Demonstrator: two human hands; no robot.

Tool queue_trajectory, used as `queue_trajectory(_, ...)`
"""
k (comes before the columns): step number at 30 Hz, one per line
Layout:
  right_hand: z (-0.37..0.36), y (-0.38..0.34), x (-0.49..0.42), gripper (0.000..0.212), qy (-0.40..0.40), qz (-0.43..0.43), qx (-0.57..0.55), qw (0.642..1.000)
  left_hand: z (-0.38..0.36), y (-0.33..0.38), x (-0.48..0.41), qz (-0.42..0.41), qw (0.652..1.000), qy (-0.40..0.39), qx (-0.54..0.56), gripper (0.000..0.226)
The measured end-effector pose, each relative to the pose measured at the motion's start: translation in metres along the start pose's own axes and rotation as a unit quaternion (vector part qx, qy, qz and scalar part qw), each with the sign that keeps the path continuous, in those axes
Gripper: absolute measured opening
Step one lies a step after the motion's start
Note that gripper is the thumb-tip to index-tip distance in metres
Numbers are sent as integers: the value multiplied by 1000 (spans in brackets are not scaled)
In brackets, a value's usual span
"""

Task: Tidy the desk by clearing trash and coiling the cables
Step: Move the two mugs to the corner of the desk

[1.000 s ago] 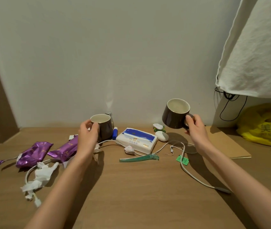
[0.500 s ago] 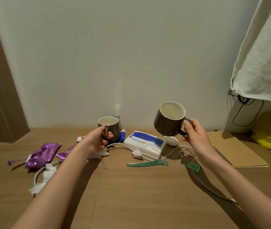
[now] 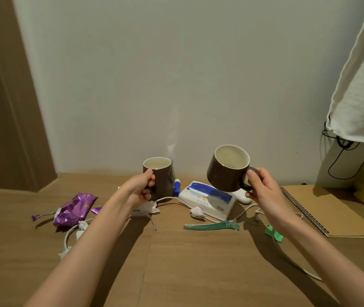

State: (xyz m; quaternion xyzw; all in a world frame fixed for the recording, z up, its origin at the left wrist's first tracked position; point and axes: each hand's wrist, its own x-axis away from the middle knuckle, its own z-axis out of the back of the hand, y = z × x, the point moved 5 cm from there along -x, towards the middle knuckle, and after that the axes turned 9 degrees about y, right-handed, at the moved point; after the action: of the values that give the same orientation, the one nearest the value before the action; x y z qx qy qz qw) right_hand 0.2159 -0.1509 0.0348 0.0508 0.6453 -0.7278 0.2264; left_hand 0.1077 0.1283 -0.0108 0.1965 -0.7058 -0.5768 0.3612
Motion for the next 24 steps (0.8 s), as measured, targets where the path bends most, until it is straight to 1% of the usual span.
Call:
queue_trajectory(3,-15,-10,3,24,-11,1,-21,1000,15,18,14,-39,998,5,41,42)
queue_trajectory(6,-37,-18,7,25,-29,0,-33,999,39,39,29,-106,993,30,49,41)
queue_trajectory(9,-65,-24,10,26,-54,-3,-36,998,73,49,44,-189,977,94,17,37)
queue_trajectory(11,-90,-28,12,25,-75,-8,-46,996,99,48,51,-240,960,144,-8,37)
queue_trajectory(13,-115,-32,15,24,-90,-16,-57,994,122,46,56,-277,943,186,-8,38)
queue_trajectory(16,-156,-35,20,22,-117,-36,-73,990,157,41,57,-300,926,229,-2,38)
queue_trajectory(20,-211,-41,20,18,-153,-43,-83,984,200,31,46,-310,913,264,-9,42)
queue_trajectory(24,-263,-40,18,20,-188,-63,-85,976,226,18,38,-313,896,314,6,41)
